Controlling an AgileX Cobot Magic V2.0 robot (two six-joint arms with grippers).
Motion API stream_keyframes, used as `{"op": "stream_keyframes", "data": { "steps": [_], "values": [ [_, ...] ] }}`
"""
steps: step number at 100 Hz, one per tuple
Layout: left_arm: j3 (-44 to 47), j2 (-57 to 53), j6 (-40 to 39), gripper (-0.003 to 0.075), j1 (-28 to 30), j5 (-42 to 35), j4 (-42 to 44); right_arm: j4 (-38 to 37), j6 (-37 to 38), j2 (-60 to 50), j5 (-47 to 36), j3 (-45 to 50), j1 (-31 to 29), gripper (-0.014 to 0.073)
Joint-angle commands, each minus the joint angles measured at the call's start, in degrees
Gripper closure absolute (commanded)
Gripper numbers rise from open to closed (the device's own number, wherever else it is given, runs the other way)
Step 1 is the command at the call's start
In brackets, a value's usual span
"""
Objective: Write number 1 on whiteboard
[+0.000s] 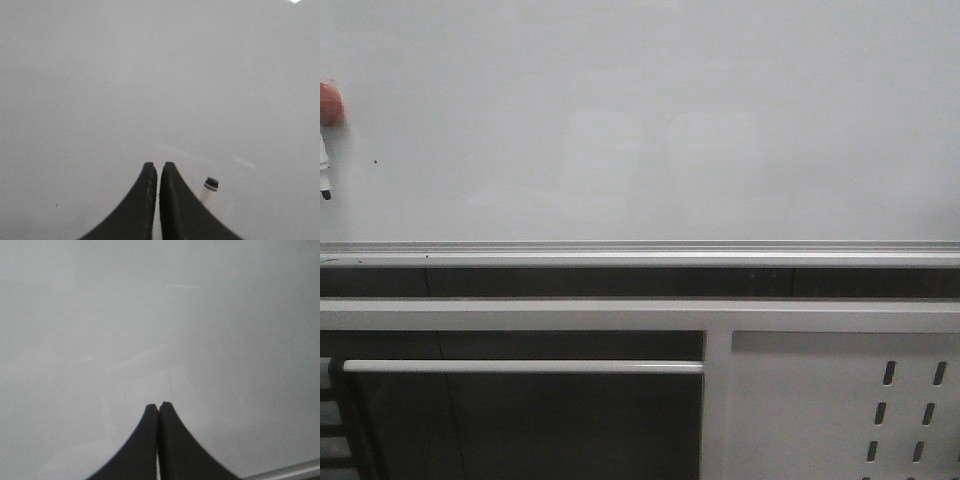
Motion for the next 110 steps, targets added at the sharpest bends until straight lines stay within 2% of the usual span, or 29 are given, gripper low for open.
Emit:
{"op": "stream_keyframes", "data": {
  "steps": [1,17,33,44,61,75,97,110],
  "values": [
    [-1.98,1.48,-0.31,0.0738,-0.57,-5.19,0.48,1.40,-0.04,-0.99,-1.38,-2.03,0.09,0.0673],
    [-1.98,3.04,0.06,0.0738,-0.57,4.28,5.51,-1.22,-0.04,-0.46,2.89,-3.99,0.09,0.0673],
    [-3.39,6.05,-0.06,0.0738,-0.82,4.40,4.87,-5.73,-1.49,3.05,11.55,-9.19,0.09,0.0673],
    [-4.60,7.33,-0.06,0.0738,-1.93,3.57,5.52,-5.73,-4.65,6.39,12.58,-11.64,0.09,0.0673],
    [-4.68,11.38,0.04,0.0738,-5.44,3.69,7.75,-5.27,-4.67,11.04,13.51,-14.00,0.09,0.0673],
    [-4.68,17.14,0.04,0.0738,-9.55,-0.38,12.35,-5.27,-4.67,13.64,13.73,-15.03,0.65,0.0673],
    [-4.68,28.64,-1.69,0.0738,-16.08,-16.94,12.52,-5.27,-4.67,13.87,11.97,-15.16,2.51,0.0673],
    [-4.68,36.17,-1.69,0.0738,-18.47,-22.10,16.64,-5.27,-4.67,13.87,11.97,-15.16,3.08,0.0673]
  ]
}}
